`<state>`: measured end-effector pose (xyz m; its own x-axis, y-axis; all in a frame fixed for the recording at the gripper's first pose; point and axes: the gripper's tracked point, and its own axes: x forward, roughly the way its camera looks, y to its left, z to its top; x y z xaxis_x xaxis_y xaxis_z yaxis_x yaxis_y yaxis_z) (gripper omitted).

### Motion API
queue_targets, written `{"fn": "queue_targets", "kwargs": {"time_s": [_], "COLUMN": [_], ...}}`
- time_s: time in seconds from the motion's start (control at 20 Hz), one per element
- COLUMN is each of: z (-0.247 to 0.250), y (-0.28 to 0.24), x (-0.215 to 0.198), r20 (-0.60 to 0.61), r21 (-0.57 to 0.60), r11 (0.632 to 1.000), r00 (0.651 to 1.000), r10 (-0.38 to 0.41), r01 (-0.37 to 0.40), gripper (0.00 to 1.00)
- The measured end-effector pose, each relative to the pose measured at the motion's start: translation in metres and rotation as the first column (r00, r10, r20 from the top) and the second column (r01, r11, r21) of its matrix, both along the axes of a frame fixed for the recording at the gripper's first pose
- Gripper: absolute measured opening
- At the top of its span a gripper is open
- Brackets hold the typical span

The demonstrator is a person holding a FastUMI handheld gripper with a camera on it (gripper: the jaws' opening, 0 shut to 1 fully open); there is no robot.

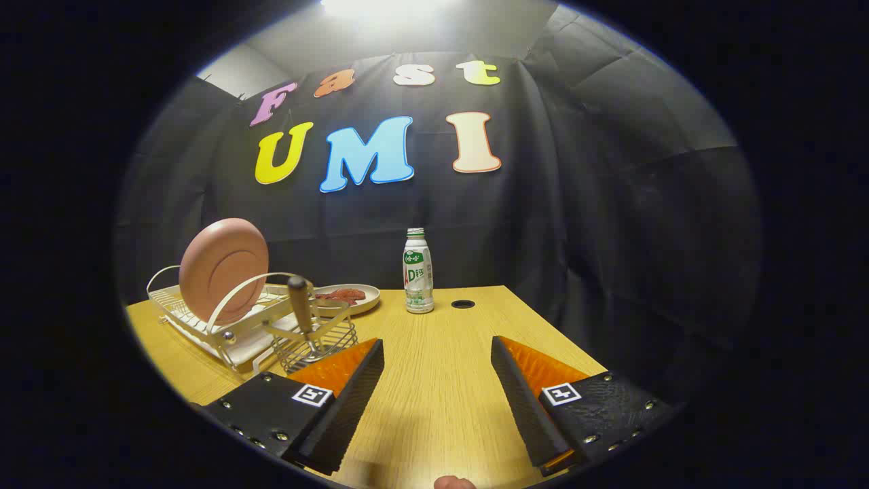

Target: Take the plate from the dish rack, then take the spoon from the basket and place it into the plate.

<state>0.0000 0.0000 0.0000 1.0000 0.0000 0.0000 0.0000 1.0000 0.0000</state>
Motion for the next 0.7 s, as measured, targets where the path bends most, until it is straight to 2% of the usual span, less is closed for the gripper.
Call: {"fn": "queue_targets", "kwargs": {"time_s": [0.25,0.4,0.7], "z": [0.051,0.093,0.192], "y": [-0.006,-0.004,0.046], "x": [0.011,-0.004,-0.038], "r20": [0.051,0.069,0.135], "r21": [-0.046,-0.066,-0.08], "r11": [0.999,0.997,0.997], "r00": [0.999,0.997,0.991], "r10": [-0.012,-0.03,0.0], "r01": [0.015,0.034,0.011], "gripper": [0.96,0.97,0.96]}}
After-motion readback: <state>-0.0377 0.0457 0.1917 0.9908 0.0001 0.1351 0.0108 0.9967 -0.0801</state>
